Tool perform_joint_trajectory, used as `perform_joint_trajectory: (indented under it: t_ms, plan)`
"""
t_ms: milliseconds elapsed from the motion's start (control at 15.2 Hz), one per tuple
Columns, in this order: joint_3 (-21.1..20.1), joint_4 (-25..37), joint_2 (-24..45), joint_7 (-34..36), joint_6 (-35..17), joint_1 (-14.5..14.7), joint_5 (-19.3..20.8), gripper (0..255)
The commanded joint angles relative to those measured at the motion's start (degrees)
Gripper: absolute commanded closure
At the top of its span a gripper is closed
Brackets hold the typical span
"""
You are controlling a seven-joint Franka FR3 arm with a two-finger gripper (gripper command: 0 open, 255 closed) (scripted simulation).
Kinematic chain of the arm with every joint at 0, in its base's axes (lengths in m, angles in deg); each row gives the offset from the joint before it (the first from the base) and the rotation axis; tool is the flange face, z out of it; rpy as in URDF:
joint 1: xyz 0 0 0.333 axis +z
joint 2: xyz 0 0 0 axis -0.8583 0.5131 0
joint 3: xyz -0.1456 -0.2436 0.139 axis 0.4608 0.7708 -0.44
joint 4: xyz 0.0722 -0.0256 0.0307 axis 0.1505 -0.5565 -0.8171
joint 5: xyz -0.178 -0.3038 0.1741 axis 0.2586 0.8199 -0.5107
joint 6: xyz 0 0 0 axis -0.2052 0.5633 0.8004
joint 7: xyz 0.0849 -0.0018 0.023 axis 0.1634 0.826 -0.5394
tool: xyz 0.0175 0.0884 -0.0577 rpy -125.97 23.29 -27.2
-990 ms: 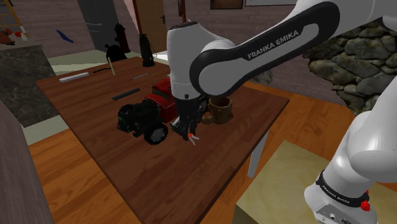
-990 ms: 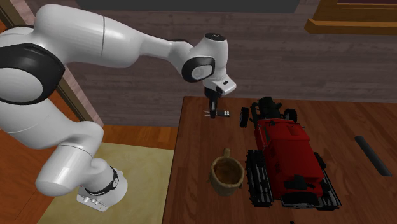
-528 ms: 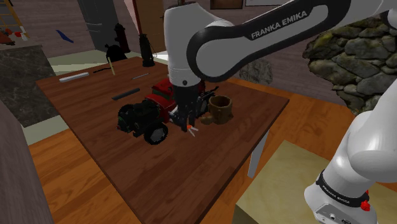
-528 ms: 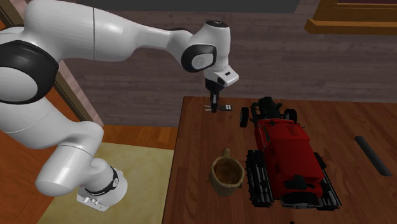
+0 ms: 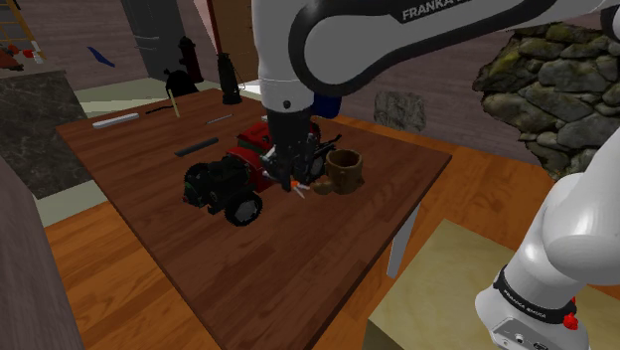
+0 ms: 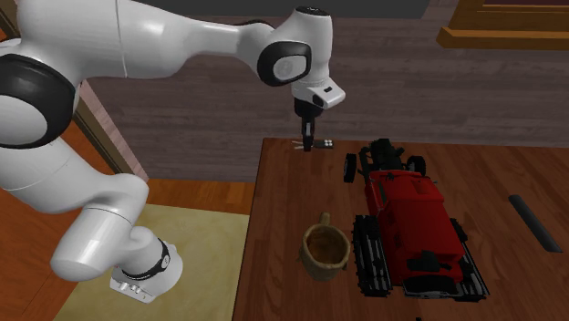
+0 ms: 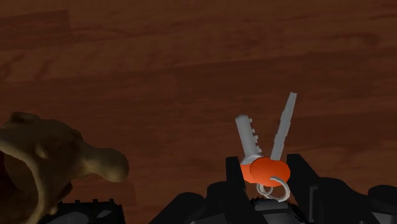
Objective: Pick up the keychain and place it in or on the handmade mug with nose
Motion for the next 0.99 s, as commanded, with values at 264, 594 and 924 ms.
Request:
perform_joint_trajectory:
  t_ms: [264,594,924]
  plan:
    - [4.7,-3.7,-4.3,-8.1,0.3,-2.8,-1.7,255]
    - [9.3,-6.4,-6.9,-15.7,0.2,-5.5,-2.0,255]
    - [13.9,-7.4,-7.9,-22.8,0.3,-8.2,-1.5,255]
